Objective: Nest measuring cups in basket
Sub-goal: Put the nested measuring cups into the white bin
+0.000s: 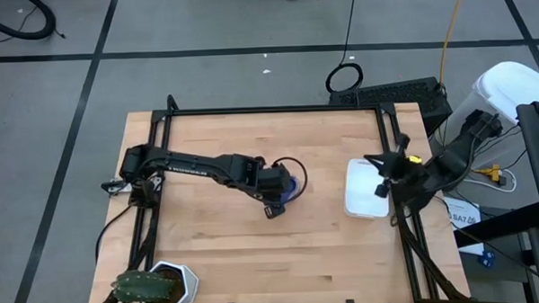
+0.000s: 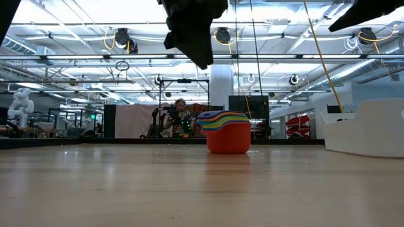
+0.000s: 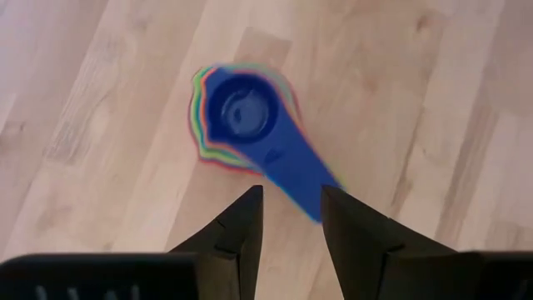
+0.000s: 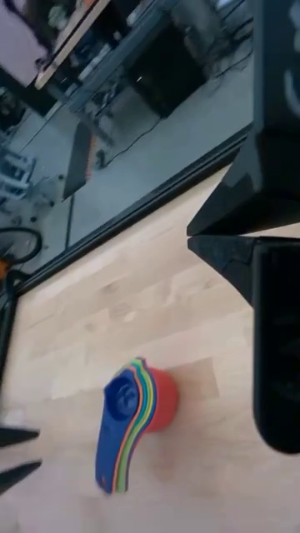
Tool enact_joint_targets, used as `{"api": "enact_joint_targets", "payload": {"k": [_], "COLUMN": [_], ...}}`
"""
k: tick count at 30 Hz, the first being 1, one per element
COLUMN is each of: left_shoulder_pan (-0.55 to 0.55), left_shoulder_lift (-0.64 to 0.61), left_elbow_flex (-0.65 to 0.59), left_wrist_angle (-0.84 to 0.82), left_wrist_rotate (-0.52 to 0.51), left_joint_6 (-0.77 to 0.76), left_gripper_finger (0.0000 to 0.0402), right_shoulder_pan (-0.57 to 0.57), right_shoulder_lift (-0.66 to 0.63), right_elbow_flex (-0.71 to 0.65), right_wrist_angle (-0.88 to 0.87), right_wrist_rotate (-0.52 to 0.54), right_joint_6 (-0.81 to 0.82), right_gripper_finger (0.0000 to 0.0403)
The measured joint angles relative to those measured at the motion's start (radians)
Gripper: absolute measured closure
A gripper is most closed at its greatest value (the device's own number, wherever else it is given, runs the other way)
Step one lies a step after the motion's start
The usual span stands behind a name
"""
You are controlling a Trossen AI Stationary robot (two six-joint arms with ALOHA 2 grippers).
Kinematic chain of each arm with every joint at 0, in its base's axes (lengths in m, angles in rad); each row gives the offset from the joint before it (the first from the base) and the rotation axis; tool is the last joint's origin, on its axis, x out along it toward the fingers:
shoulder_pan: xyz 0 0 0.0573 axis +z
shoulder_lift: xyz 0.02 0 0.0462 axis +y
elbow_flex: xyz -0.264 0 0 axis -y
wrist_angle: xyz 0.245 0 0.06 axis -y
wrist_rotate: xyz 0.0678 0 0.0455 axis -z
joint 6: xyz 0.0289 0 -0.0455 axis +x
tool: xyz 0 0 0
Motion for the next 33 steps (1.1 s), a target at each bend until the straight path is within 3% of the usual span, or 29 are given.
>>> {"api": "enact_joint_targets", "payload": {"k": [12,18,29,33], "left_shoulder_pan": [-0.003,0.001,0.02,0.018], "left_shoulder_lift": [-0.002,0.0,-0.001,-0.001], "left_elbow_flex": [-0.11,-0.203,-0.166,-0.166], "left_wrist_angle": [0.159,0.19,0.19,0.189], "left_wrist_rotate": [0.001,0.001,-0.021,-0.013], "left_joint_6": [0.031,-0.034,-0.151,-0.209], "left_gripper_finger": [0.0277,0.0277,0.0275,0.0246], "right_shoulder_pan": [0.188,0.211,0.209,0.207], "right_shoulder_lift": [-0.318,-0.453,-0.569,-0.584], "right_elbow_flex": [0.0,0.0,-0.052,-0.085], "right_wrist_angle": [0.006,0.005,-0.059,-0.065], "right_wrist_rotate": [-0.001,-0.088,-0.11,-0.133], "right_joint_6": [-0.118,-0.208,-0.206,-0.197], "right_gripper_finger": [0.0403,0.0403,0.0403,0.0403]}}
